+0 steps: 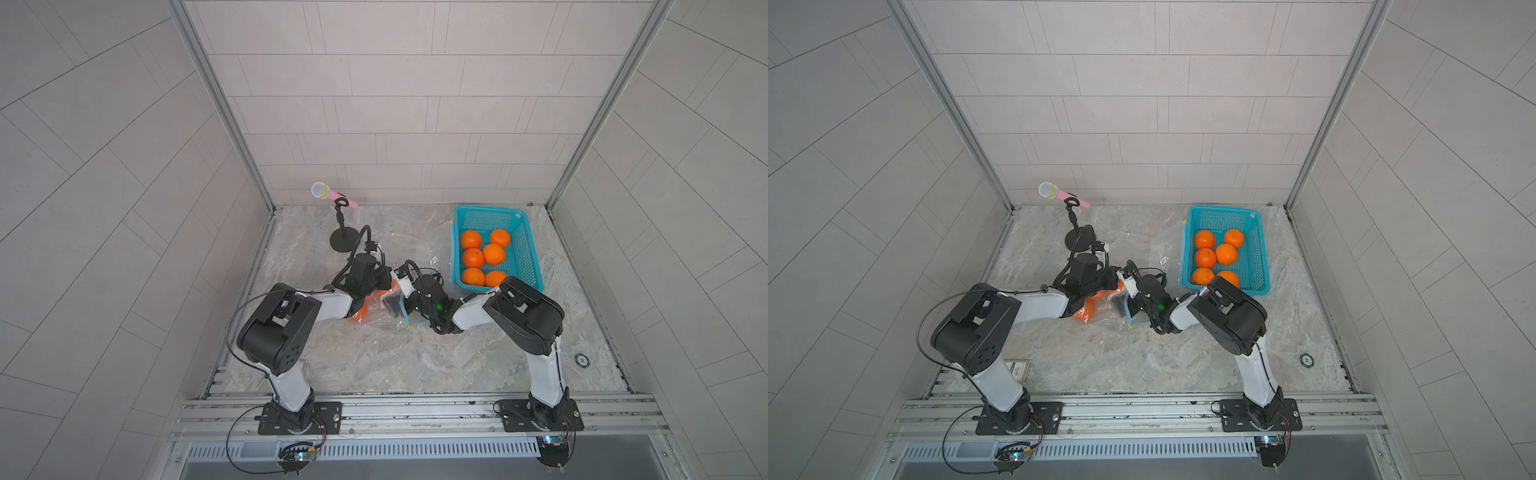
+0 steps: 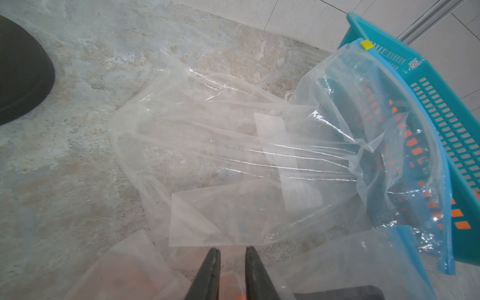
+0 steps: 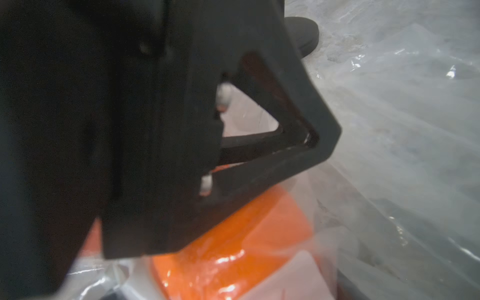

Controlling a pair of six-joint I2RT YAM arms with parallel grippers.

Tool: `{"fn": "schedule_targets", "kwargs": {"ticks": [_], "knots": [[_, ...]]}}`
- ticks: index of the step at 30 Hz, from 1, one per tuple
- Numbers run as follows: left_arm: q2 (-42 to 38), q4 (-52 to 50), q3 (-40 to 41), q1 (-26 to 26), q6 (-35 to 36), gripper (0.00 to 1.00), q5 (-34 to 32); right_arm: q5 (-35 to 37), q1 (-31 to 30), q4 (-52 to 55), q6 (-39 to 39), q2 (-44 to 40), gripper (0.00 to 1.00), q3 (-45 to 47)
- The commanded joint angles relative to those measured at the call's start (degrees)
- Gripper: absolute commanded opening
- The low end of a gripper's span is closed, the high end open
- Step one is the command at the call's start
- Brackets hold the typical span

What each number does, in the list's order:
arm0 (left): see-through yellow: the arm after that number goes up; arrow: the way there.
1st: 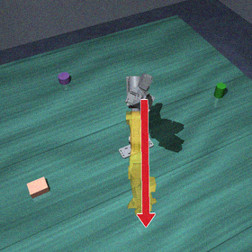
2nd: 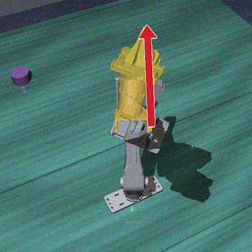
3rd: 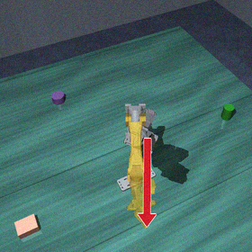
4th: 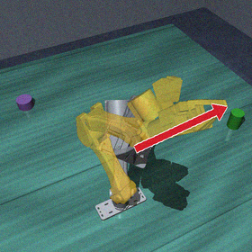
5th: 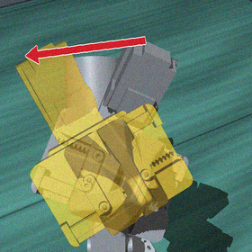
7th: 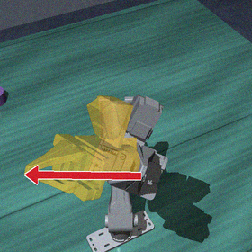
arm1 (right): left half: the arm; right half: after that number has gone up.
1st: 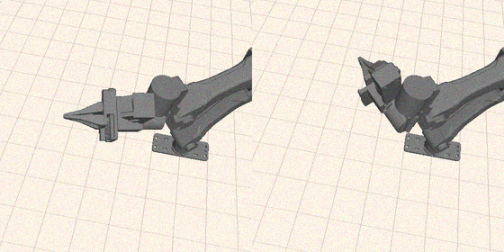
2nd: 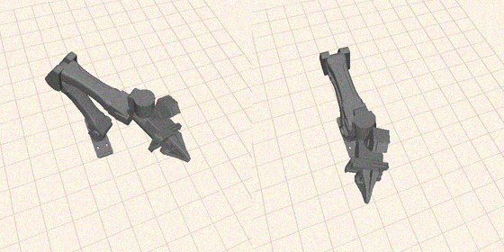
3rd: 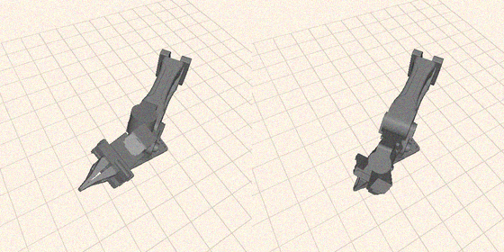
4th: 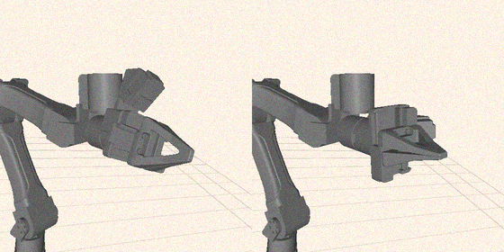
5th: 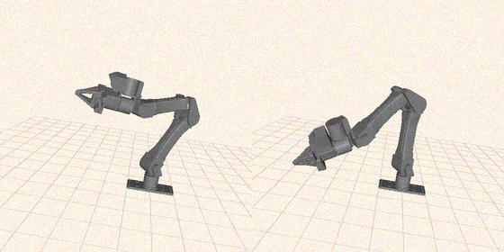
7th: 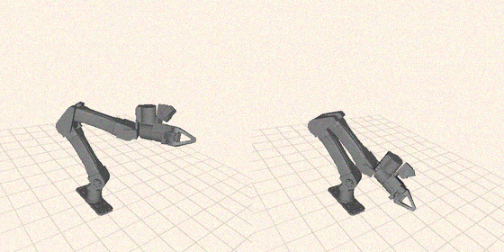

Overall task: Open the zip-top bag and take out the orange
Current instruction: Pick up the orange from the zipper food storage bag.

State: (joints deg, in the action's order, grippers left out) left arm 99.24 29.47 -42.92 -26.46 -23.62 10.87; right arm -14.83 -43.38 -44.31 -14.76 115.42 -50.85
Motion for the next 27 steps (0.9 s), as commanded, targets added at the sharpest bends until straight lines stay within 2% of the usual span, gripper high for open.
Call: {"fn": "schedule_targets", "kwargs": {"ticks": [1, 3, 5, 7, 9, 12, 18, 21, 27], "knots": [[2.99, -7.19, 2.74, -0.13, 0.28, 0.24, 7.69, -4.88, -0.36, -2.23, 1.03, -1.0, 0.71, 0.28], [2.2, -7.01, 3.63, 1.24, -0.03, 0.26, 7.96, -5.98, 0.0, -1.31, 1.03, -3.27, 0.66, 1.78], [1.13, -6.84, 4.73, 1.93, -0.1, 0.35, 5.91, -6.67, 0.05, 0.46, 0.93, -5.85, 0.64, 3.75], [1.55, -7.38, 4.11, 1.83, 0.55, 0.36, 5.19, -7.31, 0.05, 1.61, 0.15, -8.06, 0.61, 6.48], [3.54, -8.01, 3.0, 1.41, 0.55, 0.35, 6.06, -7.81, 0.04, 2.23, -0.85, -10.31, 0.61, 9.46], [4.96, -8.35, 3.29, 1.32, 0.11, 0.34, 4.07, -8.0, 0.04, 7.12, -1.27, -13.85, 0.61, 12.3], [9.38, -9.12, 1.47, 1.32, -0.01, 0.23, 4.88, -4.76, -0.57, 14.53, -2.48, -23.03, 0.61, 19.46], [8.75, -9.1, 1.9, 1.23, -0.52, 0.23, 4.34, -2.72, -0.75, 15.3, -4.05, -26.67, 0.61, 23.75], [5.69, -13.19, 0.77, 1.23, 0.59, 0.22, 0.86, -3.5, -2.02, 13.71, -5.85, -24.74, 0.62, 26.46]]}}
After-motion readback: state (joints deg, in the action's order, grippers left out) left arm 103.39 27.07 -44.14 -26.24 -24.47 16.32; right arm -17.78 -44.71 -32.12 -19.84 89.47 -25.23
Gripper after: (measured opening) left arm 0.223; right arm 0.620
